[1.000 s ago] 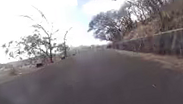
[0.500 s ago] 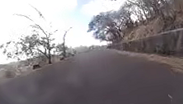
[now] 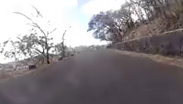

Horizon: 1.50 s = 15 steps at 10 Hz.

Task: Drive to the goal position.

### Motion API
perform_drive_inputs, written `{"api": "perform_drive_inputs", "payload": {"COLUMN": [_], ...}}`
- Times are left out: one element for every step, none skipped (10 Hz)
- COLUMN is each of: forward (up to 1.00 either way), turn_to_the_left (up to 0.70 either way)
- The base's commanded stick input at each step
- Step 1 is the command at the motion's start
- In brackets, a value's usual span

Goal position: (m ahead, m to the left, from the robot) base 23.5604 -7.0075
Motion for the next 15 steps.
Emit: {"api": "perform_drive_inputs", "payload": {"forward": [0.70,0.70,0.70,0.70,0.70,0.70,0.70,0.70,0.70,0.70,0.70,0.70,0.70,0.70,0.70], "turn_to_the_left": [0.00,0.00,0.00,0.00,0.00,-0.02,-0.03,-0.13,-0.25,0.00,0.00,0.00,0.00,0.00,0.00]}}
